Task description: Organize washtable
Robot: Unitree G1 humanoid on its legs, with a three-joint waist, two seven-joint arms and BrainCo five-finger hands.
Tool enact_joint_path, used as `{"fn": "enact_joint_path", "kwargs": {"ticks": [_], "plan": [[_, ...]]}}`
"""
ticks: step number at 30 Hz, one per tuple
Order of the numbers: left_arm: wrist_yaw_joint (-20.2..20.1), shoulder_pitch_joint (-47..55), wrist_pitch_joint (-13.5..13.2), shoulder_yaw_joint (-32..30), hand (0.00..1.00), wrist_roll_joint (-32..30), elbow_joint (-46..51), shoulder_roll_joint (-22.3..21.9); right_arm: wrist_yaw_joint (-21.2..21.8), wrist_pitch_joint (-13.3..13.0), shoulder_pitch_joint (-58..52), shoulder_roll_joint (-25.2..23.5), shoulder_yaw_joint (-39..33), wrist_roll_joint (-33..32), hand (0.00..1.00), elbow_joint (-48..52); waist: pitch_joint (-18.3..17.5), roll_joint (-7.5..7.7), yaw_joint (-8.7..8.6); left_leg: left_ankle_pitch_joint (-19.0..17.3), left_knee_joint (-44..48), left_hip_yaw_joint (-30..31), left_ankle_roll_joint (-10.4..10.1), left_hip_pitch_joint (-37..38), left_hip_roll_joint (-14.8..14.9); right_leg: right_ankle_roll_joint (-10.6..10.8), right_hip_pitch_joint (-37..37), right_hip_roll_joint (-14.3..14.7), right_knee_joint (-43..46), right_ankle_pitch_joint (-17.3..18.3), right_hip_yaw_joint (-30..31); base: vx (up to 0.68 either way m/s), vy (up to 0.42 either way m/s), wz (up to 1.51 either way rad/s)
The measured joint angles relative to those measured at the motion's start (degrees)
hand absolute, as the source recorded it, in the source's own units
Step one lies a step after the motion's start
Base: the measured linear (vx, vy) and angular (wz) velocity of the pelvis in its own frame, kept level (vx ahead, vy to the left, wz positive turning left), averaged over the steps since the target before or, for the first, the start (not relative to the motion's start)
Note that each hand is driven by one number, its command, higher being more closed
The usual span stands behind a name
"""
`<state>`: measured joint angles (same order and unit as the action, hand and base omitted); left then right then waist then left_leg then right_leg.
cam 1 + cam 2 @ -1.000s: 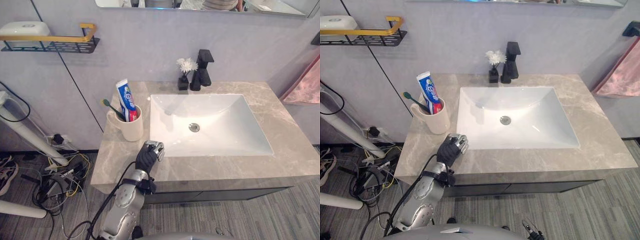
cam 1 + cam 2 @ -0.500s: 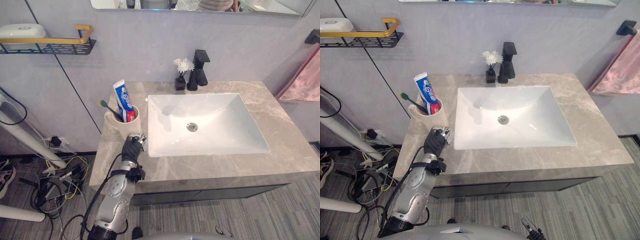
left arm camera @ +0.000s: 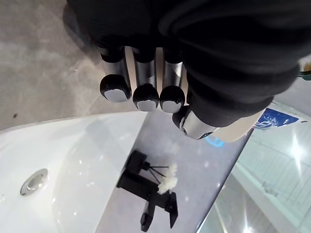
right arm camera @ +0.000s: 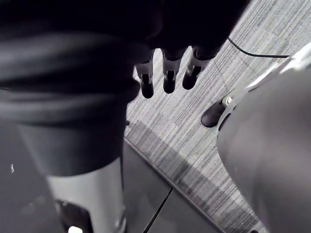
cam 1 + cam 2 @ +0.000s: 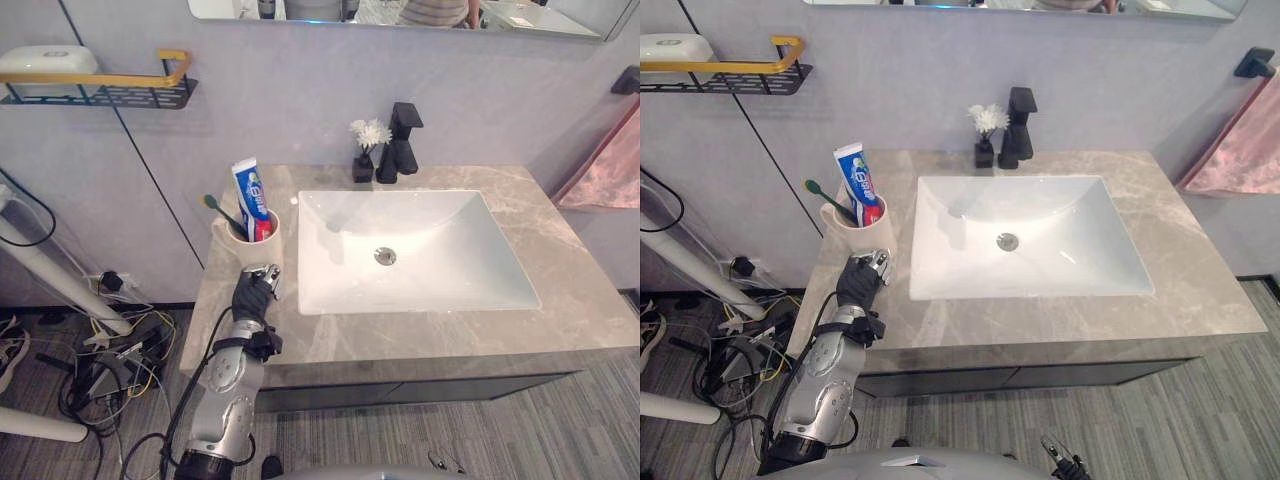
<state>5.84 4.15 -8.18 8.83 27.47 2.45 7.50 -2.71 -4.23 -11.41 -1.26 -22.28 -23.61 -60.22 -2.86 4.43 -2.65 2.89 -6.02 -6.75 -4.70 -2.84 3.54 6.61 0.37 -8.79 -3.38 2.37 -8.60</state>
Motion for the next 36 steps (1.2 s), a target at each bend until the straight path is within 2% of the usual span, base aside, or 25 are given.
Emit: {"fn": "enact_joint_path", "kwargs": {"ticks": [10, 36], "plan": [[1.91, -4.34, -0.94, -0.05, 1.0, -1.05, -4.6, -0.39, 0.15, 0.82, -0.55, -0.14, 0.4, 0.1, 0.0, 1.79, -0.13, 0.17, -0.1, -0.01, 0.0, -0.73, 0.0, 0.04, 0.01, 0.02, -0.18, -0.02, -0.14, -0.2, 0.41, 0.0, 0.001, -0.01], [6.64, -14.38, -0.92, -7.07, 1.0, -1.5, -15.59, -0.69, 0.33, 1.25, 0.78, -0.03, -0.78, 0.09, 0.0, 0.91, -0.38, 0.85, -0.78, -0.02, -0.01, -1.69, 0.01, 1.16, -0.02, -0.2, 0.76, -0.02, -1.39, -1.35, 1.48, 0.0, 0.002, -0.02]]}}
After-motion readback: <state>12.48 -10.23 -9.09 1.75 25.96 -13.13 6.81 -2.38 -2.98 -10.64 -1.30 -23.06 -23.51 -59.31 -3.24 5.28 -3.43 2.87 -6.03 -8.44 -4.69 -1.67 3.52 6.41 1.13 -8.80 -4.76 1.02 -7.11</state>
